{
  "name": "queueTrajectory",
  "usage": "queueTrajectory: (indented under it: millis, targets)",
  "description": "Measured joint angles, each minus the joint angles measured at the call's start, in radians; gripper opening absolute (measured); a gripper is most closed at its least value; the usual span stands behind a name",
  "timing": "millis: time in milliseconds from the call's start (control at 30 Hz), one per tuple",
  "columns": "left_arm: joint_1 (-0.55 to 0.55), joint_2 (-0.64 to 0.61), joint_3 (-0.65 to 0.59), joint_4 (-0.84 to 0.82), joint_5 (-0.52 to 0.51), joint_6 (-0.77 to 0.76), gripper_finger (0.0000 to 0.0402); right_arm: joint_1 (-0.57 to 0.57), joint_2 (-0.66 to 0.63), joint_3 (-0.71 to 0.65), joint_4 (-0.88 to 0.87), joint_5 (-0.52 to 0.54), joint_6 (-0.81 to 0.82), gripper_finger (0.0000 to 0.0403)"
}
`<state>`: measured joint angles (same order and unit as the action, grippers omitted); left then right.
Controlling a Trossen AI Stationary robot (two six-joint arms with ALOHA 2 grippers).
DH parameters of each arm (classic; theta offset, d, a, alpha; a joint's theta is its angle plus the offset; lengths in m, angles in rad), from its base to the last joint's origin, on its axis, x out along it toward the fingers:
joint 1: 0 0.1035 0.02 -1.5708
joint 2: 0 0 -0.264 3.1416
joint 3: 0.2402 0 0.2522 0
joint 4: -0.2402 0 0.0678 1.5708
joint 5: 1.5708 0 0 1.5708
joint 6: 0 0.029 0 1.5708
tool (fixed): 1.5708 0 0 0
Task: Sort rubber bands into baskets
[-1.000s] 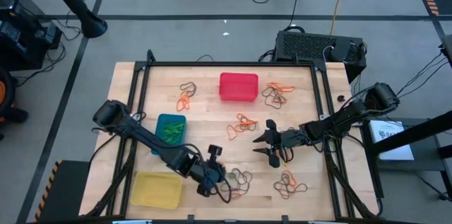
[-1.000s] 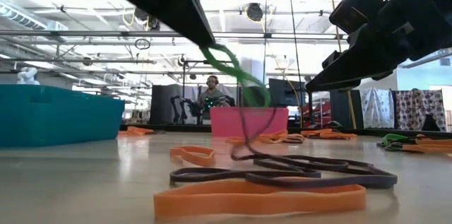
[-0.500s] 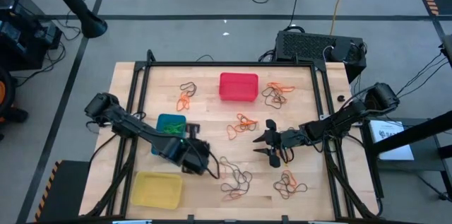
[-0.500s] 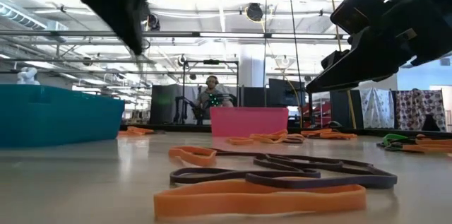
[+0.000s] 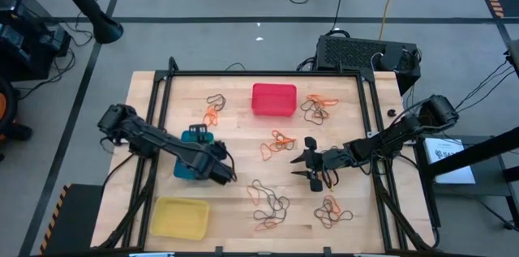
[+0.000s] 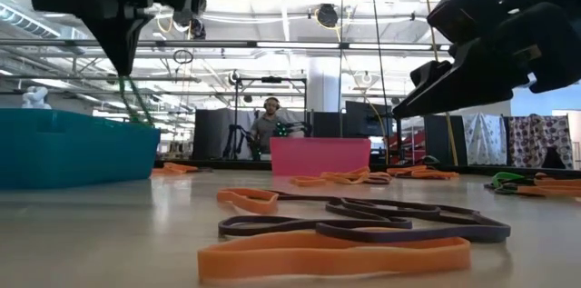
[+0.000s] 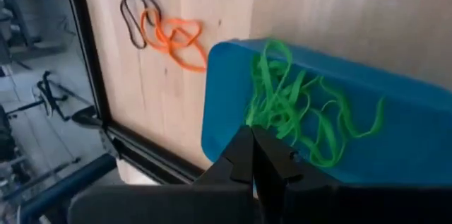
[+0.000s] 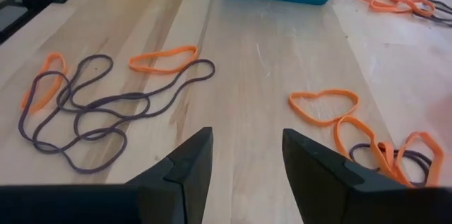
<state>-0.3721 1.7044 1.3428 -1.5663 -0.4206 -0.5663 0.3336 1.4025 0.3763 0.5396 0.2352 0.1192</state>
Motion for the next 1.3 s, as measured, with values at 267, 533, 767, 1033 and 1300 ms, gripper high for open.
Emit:
queueTrajectory:
  millis: [267,533,767,1033,1300]
  targets:
    - [0.063,-0.012,-0.125,-0.004,0.099,0.082,0.0001,0.000,0.000,0.000,-0.025,0.000,-0.027,0.0165]
    - [0.115,-0.067,-0.205,0.012,0.103,0.105,0.0001,0.000,0.000,0.000,-0.033,0.000,-0.024,0.0165]
    - [0.122,-0.077,-0.209,0.105,0.094,0.103,0.0019,0.000,0.000,0.000,-0.027,0.000,-0.009,0.0165]
    - [0.122,-0.077,-0.209,0.138,0.138,0.076,0.0087,0.000,-0.019,0.000,-0.030,0.000,-0.007,0.0165]
    - [0.122,-0.098,-0.205,0.147,0.147,0.159,0.0135,0.000,-0.103,0.000,-0.087,-0.001,-0.007,0.0165]
